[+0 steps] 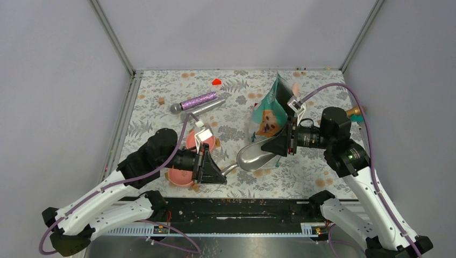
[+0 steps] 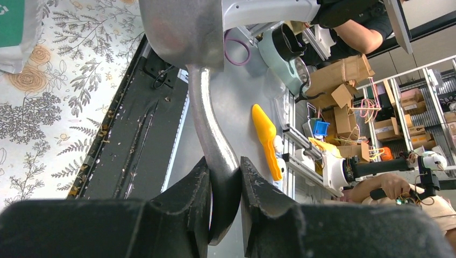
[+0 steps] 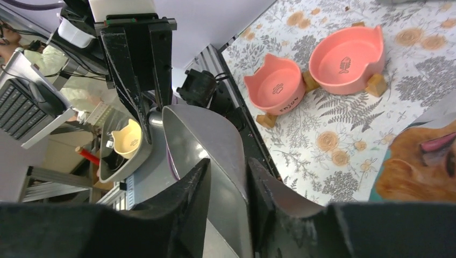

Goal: Serve the pet food

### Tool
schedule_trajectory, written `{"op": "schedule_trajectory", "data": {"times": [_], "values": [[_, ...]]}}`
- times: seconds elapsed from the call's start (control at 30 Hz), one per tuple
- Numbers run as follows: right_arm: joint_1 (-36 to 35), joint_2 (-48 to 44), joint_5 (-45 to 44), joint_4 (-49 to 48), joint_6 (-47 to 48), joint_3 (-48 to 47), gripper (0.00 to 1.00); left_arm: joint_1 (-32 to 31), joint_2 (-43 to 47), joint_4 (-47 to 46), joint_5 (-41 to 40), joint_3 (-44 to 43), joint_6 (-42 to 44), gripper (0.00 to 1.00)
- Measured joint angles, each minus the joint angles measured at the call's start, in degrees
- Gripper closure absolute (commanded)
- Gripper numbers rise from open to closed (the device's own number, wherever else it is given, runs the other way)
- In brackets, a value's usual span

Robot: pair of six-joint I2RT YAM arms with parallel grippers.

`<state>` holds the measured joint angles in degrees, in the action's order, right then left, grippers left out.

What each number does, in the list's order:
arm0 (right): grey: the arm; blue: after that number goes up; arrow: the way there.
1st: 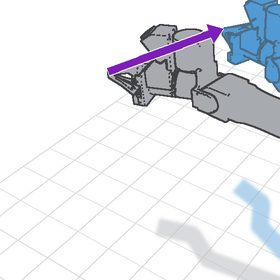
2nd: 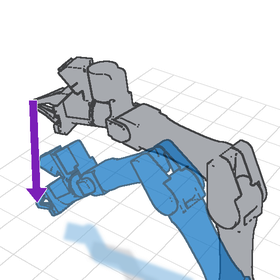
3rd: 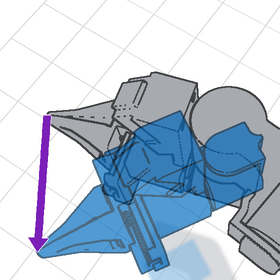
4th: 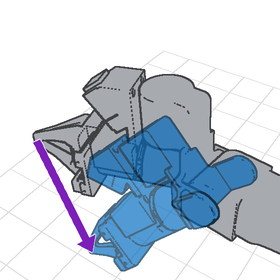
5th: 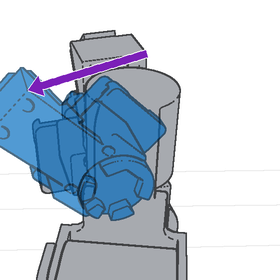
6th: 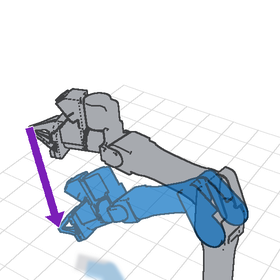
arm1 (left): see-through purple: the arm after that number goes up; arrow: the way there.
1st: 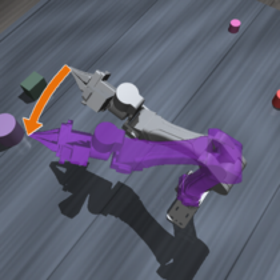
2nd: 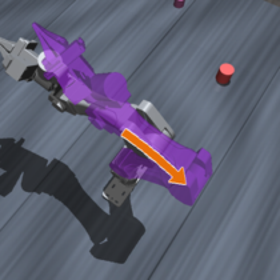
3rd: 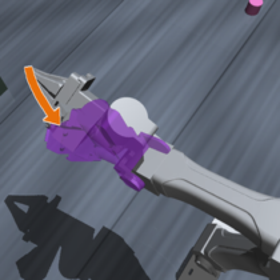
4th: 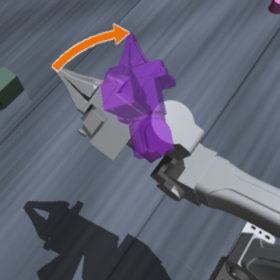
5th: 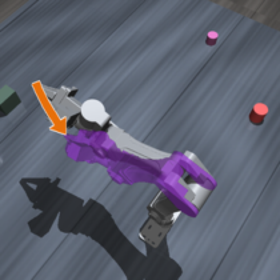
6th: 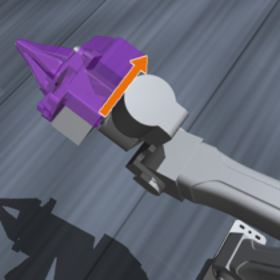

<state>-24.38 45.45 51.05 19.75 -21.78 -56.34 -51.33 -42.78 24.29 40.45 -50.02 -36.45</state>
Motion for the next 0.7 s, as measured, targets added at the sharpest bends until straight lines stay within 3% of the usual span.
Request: {"op": "schedule_trajectory", "data": {"times": [0.07, 0.1, 0.17, 0.27, 0.3, 0.37, 0.43, 0.47, 0.7], "values": [[0.02, 0.22, 1.07, 0.94, 0.0, 0.13, 0.68, -0.07, 0.15, -0.17, 0.66, 0.0, 0.0, 1.0], [0.02, 0.24, 1.42, 1.05, -0.04, 0.28, 0.75, -0.07, 0.15, -0.26, 0.92, 0.0, -0.02, 1.0], [0.02, 0.13, 2.03, 1.27, -0.17, 0.5, 0.99, -0.09, 0.22, -0.72, 1.51, 0.02, -0.28, 1.0], [0.15, -0.33, 1.95, 1.05, 0.09, 0.81, 1.0, -0.24, 0.42, -3.15, 2.27, 0.7, -2.16, 0.97], [0.17, -0.57, 1.81, 0.96, 0.11, 0.85, 1.0, -0.22, 0.42, -3.89, 2.27, 0.98, -2.89, 0.85], [0.22, -1.22, 1.11, 0.79, -0.33, 0.87, 1.0, -0.24, 0.39, -4.94, 2.12, 1.29, -3.8, 0.4], [0.24, -1.7, 0.66, 0.76, -2.01, 0.87, 1.0, -0.2, 0.28, -6.58, 0.26, 1.31, -3.63, 0.08], [0.11, -1.95, 0.55, 0.81, -3.15, 0.87, 1.0, -0.13, 0.26, -7.89, -1.27, 1.31, -3.39, 0.02], [-0.02, -5.64, -8.74, 1.62, -9.42, 0.96, 1.0, 0.28, -0.74, -12.85, -12.17, 1.4, -4.35, 0.01]]}}
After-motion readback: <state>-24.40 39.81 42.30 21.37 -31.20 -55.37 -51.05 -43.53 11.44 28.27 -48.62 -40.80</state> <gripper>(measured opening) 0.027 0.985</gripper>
